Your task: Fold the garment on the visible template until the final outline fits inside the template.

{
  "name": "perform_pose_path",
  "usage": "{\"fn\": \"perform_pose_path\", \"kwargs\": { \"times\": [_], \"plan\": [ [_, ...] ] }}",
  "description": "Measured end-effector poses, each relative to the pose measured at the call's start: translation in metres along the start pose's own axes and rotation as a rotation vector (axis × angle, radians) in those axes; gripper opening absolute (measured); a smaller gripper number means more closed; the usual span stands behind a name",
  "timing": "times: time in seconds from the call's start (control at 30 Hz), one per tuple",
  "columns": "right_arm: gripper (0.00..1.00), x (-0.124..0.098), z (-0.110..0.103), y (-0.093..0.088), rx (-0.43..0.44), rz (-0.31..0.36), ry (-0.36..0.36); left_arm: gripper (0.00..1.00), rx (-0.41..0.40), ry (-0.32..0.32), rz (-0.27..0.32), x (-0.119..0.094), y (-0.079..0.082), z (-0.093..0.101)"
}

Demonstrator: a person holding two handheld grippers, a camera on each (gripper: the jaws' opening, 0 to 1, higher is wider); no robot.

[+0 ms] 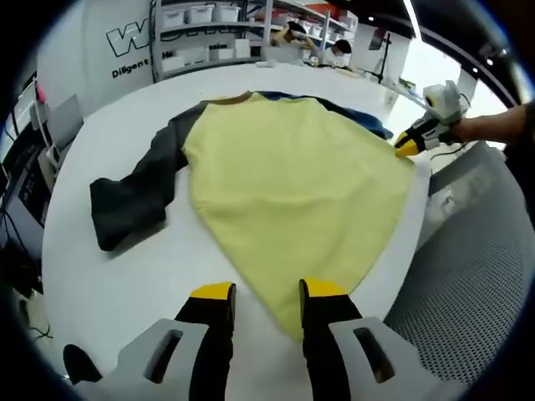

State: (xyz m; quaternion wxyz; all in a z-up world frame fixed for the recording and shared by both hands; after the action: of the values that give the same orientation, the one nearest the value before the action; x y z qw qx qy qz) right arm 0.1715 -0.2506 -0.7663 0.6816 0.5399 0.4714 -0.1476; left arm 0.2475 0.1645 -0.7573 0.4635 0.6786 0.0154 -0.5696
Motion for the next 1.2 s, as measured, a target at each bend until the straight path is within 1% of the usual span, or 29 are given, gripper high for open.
{"fn": "perform_pose_path", "kwargs": {
  "times": [0.07,0.17,0.2,0.37,0.57,0.67,0.73,0.8,0.83,0.9,0.97,1.03,1.1,1.2],
  "plan": [
    [0.00,-0.001,0.000,0.000,-0.001,-0.001,-0.007,0.26,0.002,-0.002,-0.006,0.000,-0.001,0.002],
    [0.00,-0.002,0.000,-0.002,-0.002,-0.001,-0.010,0.23,0.019,0.008,-0.031,0.003,-0.004,0.005],
    [0.00,-0.002,0.000,-0.003,-0.006,0.002,-0.011,0.21,0.022,0.014,-0.029,0.003,-0.004,0.005],
    [0.00,-0.003,-0.002,-0.005,-0.010,-0.001,-0.007,0.04,0.034,0.012,-0.050,0.003,-0.006,0.007],
    [0.00,-0.010,-0.004,-0.012,0.019,-0.026,0.021,0.03,0.013,-0.016,-0.064,-0.002,-0.011,0.011],
    [0.00,-0.012,-0.004,-0.014,0.040,-0.019,0.023,0.03,0.009,-0.030,-0.064,-0.003,-0.014,0.015],
    [0.00,-0.014,-0.003,-0.014,0.046,0.008,0.021,0.04,0.017,-0.032,-0.059,-0.004,-0.014,0.016],
    [0.01,-0.016,-0.001,-0.012,0.064,0.015,0.009,0.07,0.030,-0.022,-0.051,-0.004,-0.014,0.016],
    [0.04,-0.018,0.002,-0.011,0.067,0.033,-0.008,0.10,0.029,-0.021,-0.048,-0.005,-0.013,0.015],
    [0.05,-0.021,0.006,-0.010,0.071,0.038,-0.021,0.13,0.030,-0.017,-0.040,-0.005,-0.013,0.015],
    [0.06,-0.025,0.013,-0.008,0.071,0.052,-0.059,0.16,0.039,-0.005,-0.029,-0.005,-0.012,0.015],
    [0.06,-0.029,0.022,-0.010,0.091,0.053,-0.091,0.21,0.041,0.003,-0.010,-0.006,-0.010,0.015],
    [0.06,-0.032,0.031,-0.011,0.104,0.058,-0.130,0.24,0.023,0.010,0.024,-0.008,-0.005,0.015],
    [0.07,-0.038,0.048,-0.016,0.140,0.051,-0.208,0.28,0.010,0.019,0.057,-0.010,0.000,0.015]
  ]
}}
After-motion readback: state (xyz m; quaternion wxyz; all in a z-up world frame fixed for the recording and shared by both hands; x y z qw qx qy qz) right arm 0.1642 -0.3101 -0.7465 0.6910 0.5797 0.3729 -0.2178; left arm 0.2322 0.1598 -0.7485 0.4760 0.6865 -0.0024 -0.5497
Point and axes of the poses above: the point that each gripper's makers call its tool centre point, and the gripper's own axes: x roughly forward along the fingers, z roughly to its right, y roughly out of its top, the point moved 10 cm from there along -x, roughly backward along the fingers, and after that the axes turned 3 degrees about -z, right-handed, at the moved point
